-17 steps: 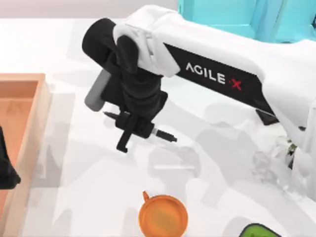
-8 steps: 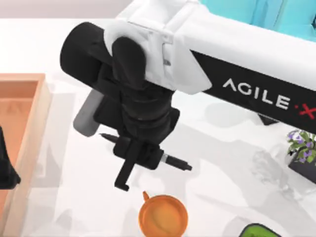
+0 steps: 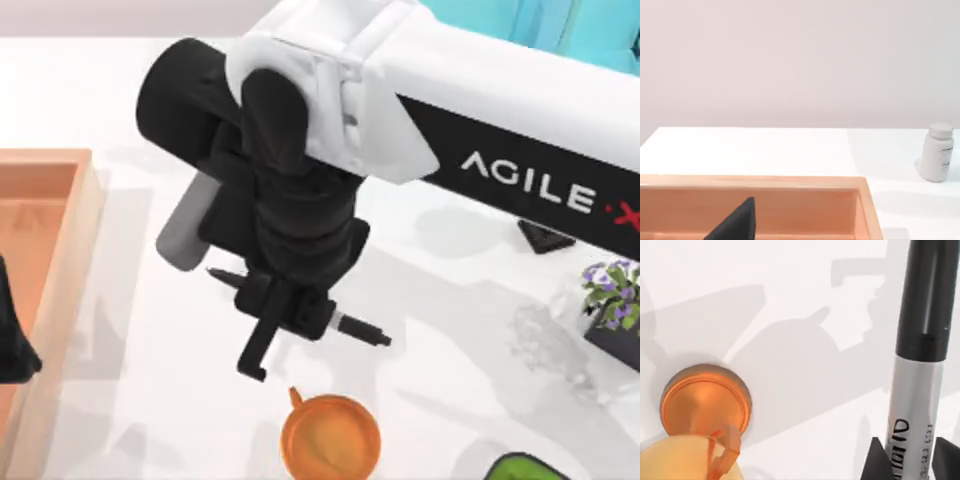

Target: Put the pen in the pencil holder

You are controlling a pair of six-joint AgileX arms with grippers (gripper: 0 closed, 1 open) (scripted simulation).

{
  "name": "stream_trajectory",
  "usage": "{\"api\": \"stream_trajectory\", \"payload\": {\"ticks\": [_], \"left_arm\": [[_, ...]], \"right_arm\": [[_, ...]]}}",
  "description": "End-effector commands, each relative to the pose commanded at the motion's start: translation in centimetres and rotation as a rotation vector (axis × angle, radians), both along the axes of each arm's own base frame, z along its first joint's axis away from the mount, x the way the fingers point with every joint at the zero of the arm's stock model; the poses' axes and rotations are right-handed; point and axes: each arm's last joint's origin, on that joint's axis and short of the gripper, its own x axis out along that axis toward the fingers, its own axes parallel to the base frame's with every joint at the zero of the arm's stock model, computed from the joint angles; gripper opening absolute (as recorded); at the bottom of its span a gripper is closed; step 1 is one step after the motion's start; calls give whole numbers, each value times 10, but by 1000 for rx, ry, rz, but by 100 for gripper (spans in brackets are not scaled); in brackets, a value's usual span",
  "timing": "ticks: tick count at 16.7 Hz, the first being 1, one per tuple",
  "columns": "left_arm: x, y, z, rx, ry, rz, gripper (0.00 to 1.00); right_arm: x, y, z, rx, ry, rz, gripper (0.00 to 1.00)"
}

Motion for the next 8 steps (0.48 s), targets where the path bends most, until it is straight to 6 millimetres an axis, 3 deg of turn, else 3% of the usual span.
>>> {"api": "stream_trajectory", "payload": {"ticks": [4, 8], "left_arm": [[0, 0, 0, 0, 0, 0, 100], [0, 0, 0, 0, 0, 0, 100]], "right_arm": [[53, -35, -7, 197, 67, -75, 0], [125, -109, -18, 534, 95, -145, 0]]}}
